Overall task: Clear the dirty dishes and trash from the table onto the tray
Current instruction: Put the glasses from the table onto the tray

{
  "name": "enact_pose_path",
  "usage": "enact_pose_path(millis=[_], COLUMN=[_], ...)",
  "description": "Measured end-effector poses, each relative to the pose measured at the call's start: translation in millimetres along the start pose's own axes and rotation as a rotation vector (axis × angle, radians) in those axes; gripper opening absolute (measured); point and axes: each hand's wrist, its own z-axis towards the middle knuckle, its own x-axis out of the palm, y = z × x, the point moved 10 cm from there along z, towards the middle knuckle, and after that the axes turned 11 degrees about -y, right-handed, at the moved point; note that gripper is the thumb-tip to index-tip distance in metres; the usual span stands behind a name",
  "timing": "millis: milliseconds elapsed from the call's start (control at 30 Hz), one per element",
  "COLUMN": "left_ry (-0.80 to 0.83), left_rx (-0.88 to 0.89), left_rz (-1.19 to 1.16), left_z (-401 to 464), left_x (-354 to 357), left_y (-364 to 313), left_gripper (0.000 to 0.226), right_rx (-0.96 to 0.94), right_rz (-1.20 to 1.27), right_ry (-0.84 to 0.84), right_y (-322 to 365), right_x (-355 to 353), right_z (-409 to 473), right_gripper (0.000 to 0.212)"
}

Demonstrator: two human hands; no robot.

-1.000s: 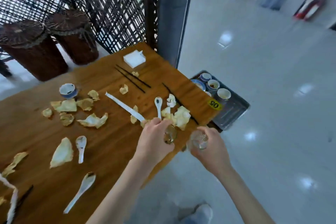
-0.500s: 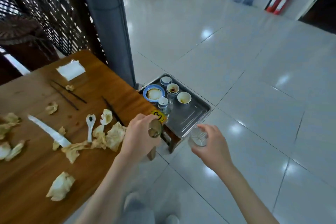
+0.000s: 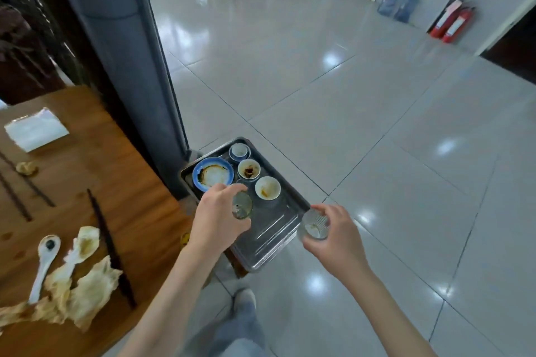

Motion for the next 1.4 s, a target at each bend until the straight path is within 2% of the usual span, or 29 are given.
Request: enact_pose_path(millis=[200, 367, 633, 900, 1033, 1167, 1267, 1400], left_ry=[0.004, 0.002, -0.109, -0.265, -0.295, -0.283, -0.231, -0.201], left_rx=[-0.127, -0.259, -0.499, -0.745, -0.751, -0.683, -0.663, -0.684], left_rz=[0.039, 0.091, 0.093, 0.106, 0.134, 0.326, 0.459, 0.483], left_z=[64, 81, 79, 44, 40, 49, 55, 54], left_x=[52, 81, 128, 200, 235, 251, 262, 276], left_y=[13, 44, 87, 130, 153, 171, 186, 206], left_gripper=[0.065, 0.06, 0.06, 0.065, 0.064, 0.064, 0.063, 0.065], right_rx=[-0.024, -0.077, -0.247, -0.426, -0.472, -0.527, -0.543, -0.582], right_rz=[-0.029, -0.019, -0.006, 0.008, 0.008, 0.024, 0.05, 0.059], right_ry=[0.049, 0.185, 0.419, 0.624, 0.674, 0.664, 0.654, 0.645], right_y=[-21, -30, -44, -83, -99, -109, -117, -122], right_x=[18, 63, 154, 254, 298, 333, 354, 371], right_z=[87, 130, 176, 185, 184, 187, 186, 185], right_gripper=[0.052, 0.054, 0.055, 0.058, 0.058, 0.059, 0.067, 0.078])
